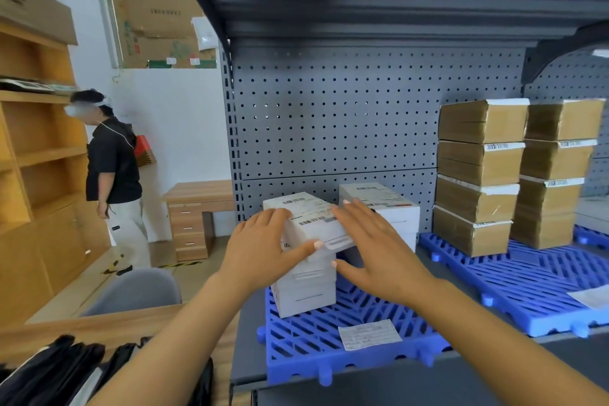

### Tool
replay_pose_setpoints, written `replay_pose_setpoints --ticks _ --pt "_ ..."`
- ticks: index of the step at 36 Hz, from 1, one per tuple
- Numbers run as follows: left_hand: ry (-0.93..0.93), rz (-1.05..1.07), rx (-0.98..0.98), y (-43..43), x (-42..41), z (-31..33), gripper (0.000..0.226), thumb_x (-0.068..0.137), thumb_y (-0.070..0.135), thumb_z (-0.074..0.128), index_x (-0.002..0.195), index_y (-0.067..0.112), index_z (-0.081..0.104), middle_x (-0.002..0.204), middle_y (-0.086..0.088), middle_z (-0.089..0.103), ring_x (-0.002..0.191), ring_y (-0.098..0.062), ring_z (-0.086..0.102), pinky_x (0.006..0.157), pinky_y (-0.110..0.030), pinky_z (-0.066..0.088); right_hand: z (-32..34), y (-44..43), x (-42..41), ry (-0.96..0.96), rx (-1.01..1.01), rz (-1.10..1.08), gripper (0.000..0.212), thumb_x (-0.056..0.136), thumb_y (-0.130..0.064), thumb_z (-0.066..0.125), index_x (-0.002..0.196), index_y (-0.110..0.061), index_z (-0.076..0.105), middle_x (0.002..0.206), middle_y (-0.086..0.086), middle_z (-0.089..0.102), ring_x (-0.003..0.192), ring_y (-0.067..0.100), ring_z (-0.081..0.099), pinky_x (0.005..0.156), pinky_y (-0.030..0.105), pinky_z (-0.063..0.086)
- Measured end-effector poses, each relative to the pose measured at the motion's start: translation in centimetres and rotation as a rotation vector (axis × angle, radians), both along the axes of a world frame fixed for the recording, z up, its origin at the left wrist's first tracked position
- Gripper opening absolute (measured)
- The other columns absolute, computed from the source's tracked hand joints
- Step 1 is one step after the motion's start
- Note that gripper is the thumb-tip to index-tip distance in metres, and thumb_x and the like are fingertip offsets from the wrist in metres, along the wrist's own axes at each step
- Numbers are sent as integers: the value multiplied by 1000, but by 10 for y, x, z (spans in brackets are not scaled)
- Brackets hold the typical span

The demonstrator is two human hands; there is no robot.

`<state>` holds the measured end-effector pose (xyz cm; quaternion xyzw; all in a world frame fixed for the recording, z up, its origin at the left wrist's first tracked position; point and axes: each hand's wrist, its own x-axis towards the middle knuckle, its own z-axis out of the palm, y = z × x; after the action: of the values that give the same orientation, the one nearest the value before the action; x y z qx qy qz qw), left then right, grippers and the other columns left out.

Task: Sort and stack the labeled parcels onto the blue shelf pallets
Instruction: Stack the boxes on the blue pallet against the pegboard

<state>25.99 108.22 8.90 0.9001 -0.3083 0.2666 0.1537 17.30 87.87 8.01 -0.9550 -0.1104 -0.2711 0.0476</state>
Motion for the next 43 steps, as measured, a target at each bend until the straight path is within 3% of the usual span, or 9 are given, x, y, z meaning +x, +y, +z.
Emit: replay_pose_setpoints --ticks 5,10,13,17,22,29,33,38,43 --pt "37 -11 2 9 7 0 75 82 76 32 135 24 40 131 5 52 109 -14 53 82 -27 42 -5 -3 1 67 17 0 75 93 -49 49 151 -36 2 160 -4 1 145 11 -6 113 22 -1" --pt "90 -24 -21 20 13 -5 80 81 78 31 143 27 33 141 6 44 116 -15 48 86 -31 46 -7 4 0 116 64 62 78 94 -44 51 150 -38 -2 158 -6 12 145 11 3 113 21 5" --pt "86 -73 -81 23 7 -11 75 85 75 31 145 31 28 144 7 40 121 -14 45 88 -30 46 -8 5 1 128 93 81 86 93 -43 54 148 -42 -11 158 -5 16 144 14 15 115 28 20" --pt "-12 -103 -35 29 -9 -30 84 85 77 24 152 31 2 133 1 49 107 -13 53 79 -27 49 -8 4 -2 163 188 33 99 91 -40 59 142 -43 -26 154 -4 27 122 17 46 89 26 44" --pt "265 -75 -89 30 -18 -56 108 83 65 53 135 40 -38 131 2 55 106 -12 58 83 -27 51 -14 3 6 193 289 31 103 90 -39 60 132 -49 -33 134 5 52 94 19 59 76 32 51" --pt "509 -177 -238 25 -4 -64 107 90 38 62 137 42 -34 141 -1 50 121 -13 54 100 -33 46 -17 12 16 164 395 105 100 91 -36 60 132 -61 -28 141 3 47 110 22 58 91 40 50" --pt "532 -181 -239 24 7 -66 102 93 32 59 136 49 -32 136 1 54 113 -14 59 96 -39 49 -22 13 22 178 395 78 104 90 -36 63 129 -62 -31 133 9 55 109 26 60 89 44 51" --pt "512 -145 -212 16 10 -67 101 94 33 58 141 44 -31 139 0 53 116 -16 57 96 -36 49 -32 12 32 211 439 22 111 87 -35 66 131 -54 -35 139 5 50 110 23 60 91 39 51" --pt "549 -106 -225 9 15 -68 98 95 31 57 145 34 -27 146 -1 45 119 -17 56 96 -29 47 -42 5 45 324 583 54 100 87 -34 66 149 -38 -13 145 -5 43 120 13 52 100 36 45"
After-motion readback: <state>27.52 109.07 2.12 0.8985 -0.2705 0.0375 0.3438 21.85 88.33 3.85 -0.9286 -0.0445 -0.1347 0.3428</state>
